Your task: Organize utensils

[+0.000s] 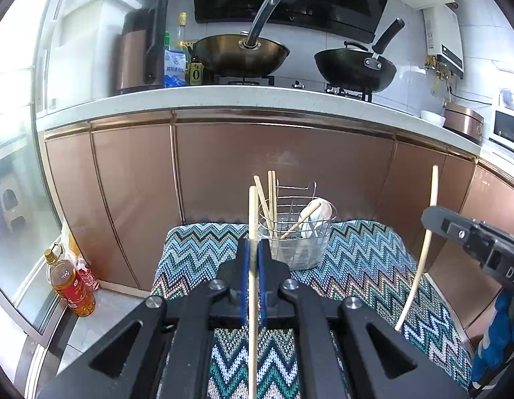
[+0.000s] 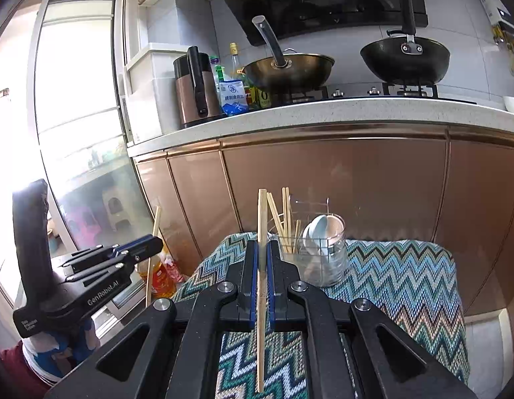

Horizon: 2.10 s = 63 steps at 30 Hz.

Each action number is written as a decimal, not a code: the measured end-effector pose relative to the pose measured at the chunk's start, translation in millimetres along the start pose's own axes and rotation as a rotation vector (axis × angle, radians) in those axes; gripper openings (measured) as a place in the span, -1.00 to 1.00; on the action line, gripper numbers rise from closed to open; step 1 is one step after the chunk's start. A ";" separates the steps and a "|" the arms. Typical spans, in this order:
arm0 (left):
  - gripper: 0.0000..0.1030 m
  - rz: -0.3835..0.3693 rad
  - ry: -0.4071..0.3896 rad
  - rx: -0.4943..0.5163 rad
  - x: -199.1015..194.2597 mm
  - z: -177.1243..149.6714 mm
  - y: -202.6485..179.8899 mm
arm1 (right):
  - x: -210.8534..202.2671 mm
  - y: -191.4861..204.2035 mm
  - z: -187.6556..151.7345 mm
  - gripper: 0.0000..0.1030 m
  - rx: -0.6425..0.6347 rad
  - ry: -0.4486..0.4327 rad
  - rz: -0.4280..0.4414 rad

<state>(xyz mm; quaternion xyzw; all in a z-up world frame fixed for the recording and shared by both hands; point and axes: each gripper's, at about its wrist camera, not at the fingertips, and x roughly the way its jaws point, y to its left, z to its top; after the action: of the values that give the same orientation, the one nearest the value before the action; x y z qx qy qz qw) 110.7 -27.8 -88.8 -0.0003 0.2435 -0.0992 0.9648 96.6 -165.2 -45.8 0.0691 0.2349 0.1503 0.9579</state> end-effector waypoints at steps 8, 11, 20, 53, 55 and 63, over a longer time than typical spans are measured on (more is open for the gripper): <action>-0.92 0.001 0.007 0.009 30.9 7.8 -5.1 | 18.5 -13.1 18.5 -0.90 -0.004 -0.030 0.010; -0.92 -0.001 0.004 0.008 42.9 13.4 -6.1 | 26.9 -17.0 27.7 -0.90 -0.010 -0.043 0.015; -0.92 -0.027 -0.066 -0.046 57.4 61.9 12.3 | 49.9 -20.1 66.3 -0.90 -0.036 -0.115 0.056; -0.86 -0.063 -0.272 -0.322 196.6 89.9 16.1 | 195.1 -63.9 64.7 -0.85 -0.065 -0.218 -0.005; -0.74 -0.061 -0.272 -0.311 193.7 89.9 16.4 | 189.3 -64.3 66.7 -0.68 -0.063 -0.228 -0.010; -0.51 -0.024 -0.283 -0.251 152.3 99.2 19.8 | 146.0 -57.9 82.7 -0.60 -0.061 -0.272 -0.062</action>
<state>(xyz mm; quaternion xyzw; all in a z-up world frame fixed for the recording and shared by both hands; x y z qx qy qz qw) 292.3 -42.3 -73.8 -0.1376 0.1159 -0.0785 0.9805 273.6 -178.2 -47.4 0.0522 0.1004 0.1169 0.9867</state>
